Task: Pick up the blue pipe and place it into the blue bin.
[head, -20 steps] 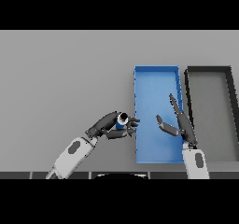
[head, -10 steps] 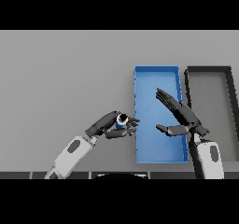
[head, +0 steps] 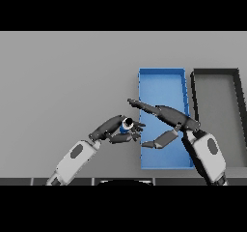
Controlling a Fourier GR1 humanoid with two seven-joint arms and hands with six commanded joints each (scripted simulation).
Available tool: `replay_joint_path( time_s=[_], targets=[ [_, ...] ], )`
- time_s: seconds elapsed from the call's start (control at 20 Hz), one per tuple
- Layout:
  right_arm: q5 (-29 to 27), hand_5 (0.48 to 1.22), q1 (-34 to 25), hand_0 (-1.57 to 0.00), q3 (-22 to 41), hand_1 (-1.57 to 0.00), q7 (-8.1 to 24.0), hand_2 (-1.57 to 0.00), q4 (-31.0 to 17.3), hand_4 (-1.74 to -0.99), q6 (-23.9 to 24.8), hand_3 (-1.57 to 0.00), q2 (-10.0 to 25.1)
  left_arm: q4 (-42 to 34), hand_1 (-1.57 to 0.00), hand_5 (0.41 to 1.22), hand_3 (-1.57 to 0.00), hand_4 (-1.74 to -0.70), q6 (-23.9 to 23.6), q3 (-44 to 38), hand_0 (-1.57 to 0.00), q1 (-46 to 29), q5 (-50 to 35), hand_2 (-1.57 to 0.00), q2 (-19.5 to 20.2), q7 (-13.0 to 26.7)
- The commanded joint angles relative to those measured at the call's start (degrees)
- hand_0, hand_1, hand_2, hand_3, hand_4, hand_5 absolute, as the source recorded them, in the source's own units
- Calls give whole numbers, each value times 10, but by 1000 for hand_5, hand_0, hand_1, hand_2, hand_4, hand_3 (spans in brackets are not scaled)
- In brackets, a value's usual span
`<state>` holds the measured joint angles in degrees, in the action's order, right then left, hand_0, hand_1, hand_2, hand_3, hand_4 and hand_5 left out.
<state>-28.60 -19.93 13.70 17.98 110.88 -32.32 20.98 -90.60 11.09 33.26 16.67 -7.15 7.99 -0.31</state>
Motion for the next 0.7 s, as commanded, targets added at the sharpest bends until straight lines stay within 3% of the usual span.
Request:
replay_joint_path(
  time_s=[0.0, 0.1, 0.25, 0.5, 0.55, 0.6, 0.65],
  targets=[
    [3, 497, -18, 1, 6, 1, 5, 1, -12, -1307, -5, 1, -5, 8, -1571, 1221, -1444, -1728, -1, -2, -1571, 12, 3, -1571, -5, 2],
    [12, 510, -43, 1, 20, 1, 9, 1, -22, -1270, -11, 1, -18, 7, -1571, 1221, -1490, -1627, 6, -4, -1571, 2, 3, -1571, 0, -23],
    [34, 522, -65, 1, 47, 1, 26, 1, -39, -1243, -15, 1, -45, 14, -1571, 1221, -1529, -1542, 20, -6, -1571, 8, -2, -1571, 2, -23],
    [37, 498, -114, 1, 68, 1, 53, -9, -88, -1210, -18, 1, -86, 12, -1571, 1221, -1557, -1473, 23, -9, -1571, 2, 11, -1571, -1, -17],
    [38, 493, -126, -17, 71, -34, 56, -54, -101, -1236, -19, -26, -96, 13, -1571, 1221, -1560, -1525, 23, -13, -1571, 4, 8, -1571, -3, -6],
    [42, 483, -134, -107, 72, -140, 56, -160, -112, -1291, -25, -116, -100, 8, -1571, 1221, -1284, -1568, 25, -14, -1571, 3, 11, -1571, -1, -11],
    [40, 477, -139, -264, 72, -299, 54, -308, -111, -1348, -31, -252, -100, 10, -1571, 1221, -1190, -1603, 15, -11, -1571, 9, 30, -1571, 2, 12]
  ],
)
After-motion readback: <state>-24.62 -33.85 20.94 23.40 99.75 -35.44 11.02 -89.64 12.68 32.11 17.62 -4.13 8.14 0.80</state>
